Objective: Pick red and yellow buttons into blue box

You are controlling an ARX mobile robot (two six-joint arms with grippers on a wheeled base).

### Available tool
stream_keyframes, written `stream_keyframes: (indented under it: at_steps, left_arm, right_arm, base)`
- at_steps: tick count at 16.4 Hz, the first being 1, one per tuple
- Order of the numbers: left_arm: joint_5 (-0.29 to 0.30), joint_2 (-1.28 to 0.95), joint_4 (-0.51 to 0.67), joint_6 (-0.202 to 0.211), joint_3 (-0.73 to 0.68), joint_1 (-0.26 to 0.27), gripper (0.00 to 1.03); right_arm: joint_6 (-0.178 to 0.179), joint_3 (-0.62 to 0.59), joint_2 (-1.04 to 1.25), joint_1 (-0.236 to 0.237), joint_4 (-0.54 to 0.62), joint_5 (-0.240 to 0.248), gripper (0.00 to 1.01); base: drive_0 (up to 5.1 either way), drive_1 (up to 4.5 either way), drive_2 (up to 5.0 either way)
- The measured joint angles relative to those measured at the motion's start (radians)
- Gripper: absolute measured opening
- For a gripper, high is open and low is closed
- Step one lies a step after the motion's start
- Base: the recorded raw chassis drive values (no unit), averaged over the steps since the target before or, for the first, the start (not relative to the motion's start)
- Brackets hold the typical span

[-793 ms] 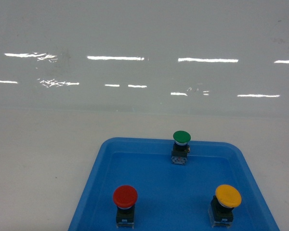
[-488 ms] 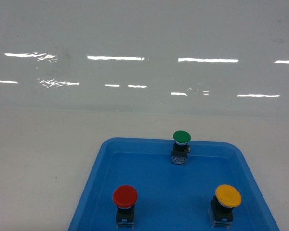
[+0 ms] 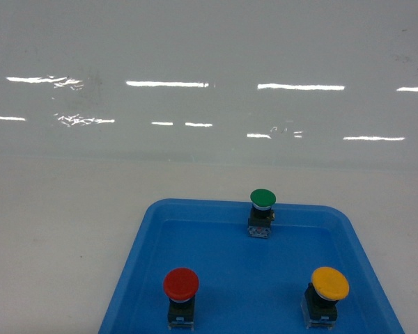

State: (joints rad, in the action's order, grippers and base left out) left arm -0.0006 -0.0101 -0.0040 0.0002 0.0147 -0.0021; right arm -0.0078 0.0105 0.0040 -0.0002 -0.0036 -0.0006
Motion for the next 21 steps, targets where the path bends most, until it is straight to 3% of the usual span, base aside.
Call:
stream_keyframes:
  at_steps: [3, 6, 9, 11, 14, 18, 21]
  left_arm:
    - [0.002, -0.002, 0.003, 0.0, 0.0, 0.0, 0.98]
    - [0.076, -0.207, 0.166, 0.007, 0.007, 0.03, 0.98]
    - [0.103, -0.365, 0.244, 0.025, 0.025, 0.008, 0.98]
    - [0.122, -0.479, 0.359, 0.054, 0.066, -0.01, 0.98]
    - [0.158, -0.715, 0.503, 0.094, 0.109, 0.01, 0.98]
    - [0.184, -0.882, 0.562, 0.149, 0.182, 0.018, 0.98]
    - [0.182, -0.985, 0.606, 0.188, 0.235, 0.011, 0.98]
  right_arm:
    - [0.002, 0.0, 0.016, 0.0, 0.025, 0.0, 0.98]
    - [0.017, 0.002, 0.22, 0.026, 0.173, -0.003, 0.98]
    - [0.016, 0.036, 0.437, 0.053, 0.349, 0.002, 0.98]
    - [0.016, 0.101, 0.621, 0.068, 0.435, 0.004, 0.98]
    - [0.014, 0.173, 0.813, 0.101, 0.45, 0.009, 0.98]
    - [0.002, 0.257, 0.92, 0.148, 0.461, 0.027, 0.98]
    - [-0.029, 0.29, 0.995, 0.182, 0.464, 0.05, 0.98]
  base:
    - [0.0, 0.0, 0.0]
    - [0.0, 0.0, 0.0]
    - [0.0, 0.0, 0.0]
    - [0.0, 0.0, 0.0]
    - [0.0, 0.0, 0.0]
    - [0.0, 0.0, 0.0]
    - [0.0, 0.0, 0.0]
